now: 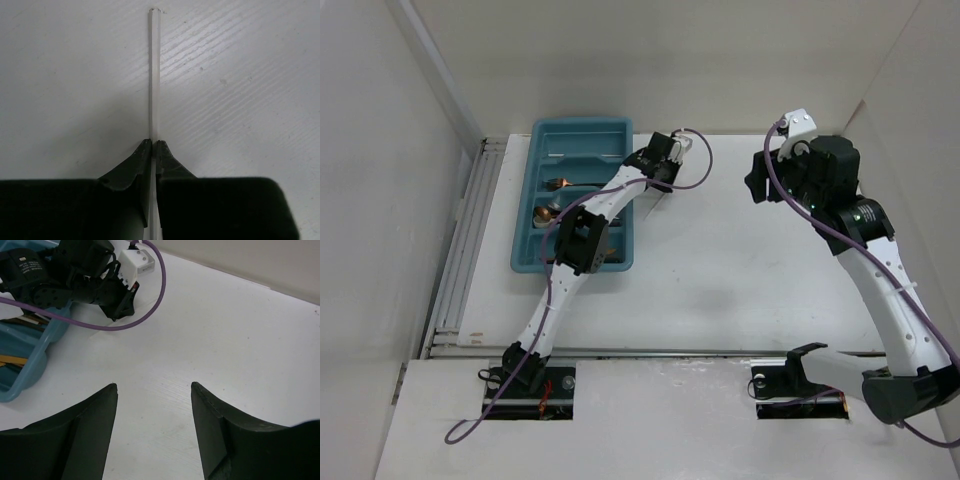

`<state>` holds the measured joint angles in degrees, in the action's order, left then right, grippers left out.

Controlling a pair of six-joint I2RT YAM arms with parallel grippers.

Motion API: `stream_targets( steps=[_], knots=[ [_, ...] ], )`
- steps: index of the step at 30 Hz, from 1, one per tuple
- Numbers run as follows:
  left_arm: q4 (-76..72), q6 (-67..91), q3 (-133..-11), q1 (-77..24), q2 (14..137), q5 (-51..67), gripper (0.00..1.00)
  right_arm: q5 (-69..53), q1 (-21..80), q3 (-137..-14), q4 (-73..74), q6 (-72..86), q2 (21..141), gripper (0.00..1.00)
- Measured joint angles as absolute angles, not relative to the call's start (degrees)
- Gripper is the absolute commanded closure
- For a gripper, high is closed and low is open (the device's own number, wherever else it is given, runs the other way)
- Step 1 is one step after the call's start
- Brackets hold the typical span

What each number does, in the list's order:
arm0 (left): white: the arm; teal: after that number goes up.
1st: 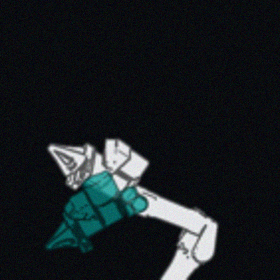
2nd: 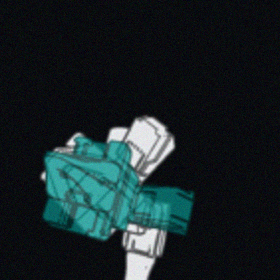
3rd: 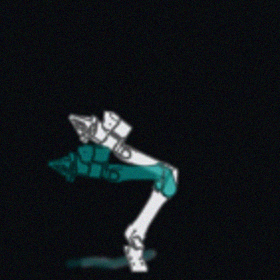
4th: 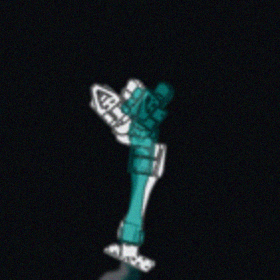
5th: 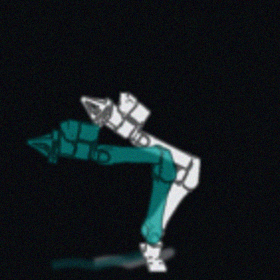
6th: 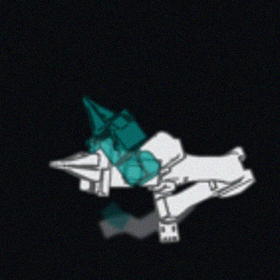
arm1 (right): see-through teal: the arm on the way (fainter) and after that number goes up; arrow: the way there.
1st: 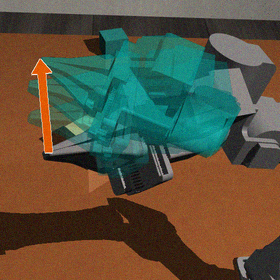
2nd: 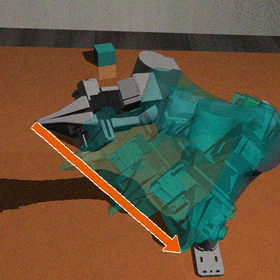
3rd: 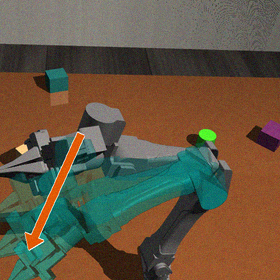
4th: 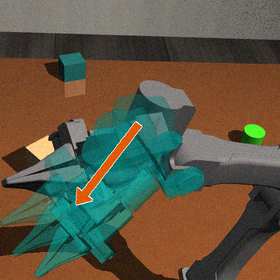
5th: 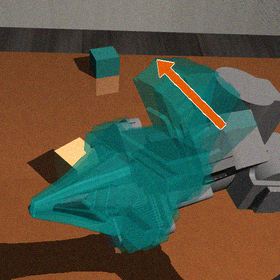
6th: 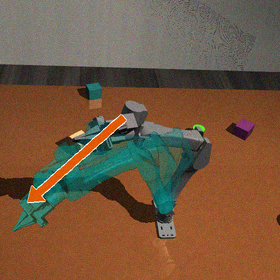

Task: Sort the eating utensils into containers

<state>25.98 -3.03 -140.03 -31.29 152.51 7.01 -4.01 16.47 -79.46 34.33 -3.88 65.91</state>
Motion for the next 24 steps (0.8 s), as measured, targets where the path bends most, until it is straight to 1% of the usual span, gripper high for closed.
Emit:
stream_targets(
  steps=[4, 10, 24],
  knots=[
    [25.8, -3.6, -139.7, -31.1, 152.3, 10.7, 1.00, -3.4, 16.5, -79.5, 34.4, -4.3, 65.3, 0.34],
    [24.6, -7.8, -133.7, -31.3, 148.4, 14.5, 1.00, -3.4, 16.5, -78.6, 33.6, -4.3, 64.7, 0.34],
    [20.8, -10.8, -133.7, -31.5, 142.6, 19.9, 1.00, -3.4, 16.5, -75.5, 31.8, -4.8, 61.7, 0.34]
  ],
)
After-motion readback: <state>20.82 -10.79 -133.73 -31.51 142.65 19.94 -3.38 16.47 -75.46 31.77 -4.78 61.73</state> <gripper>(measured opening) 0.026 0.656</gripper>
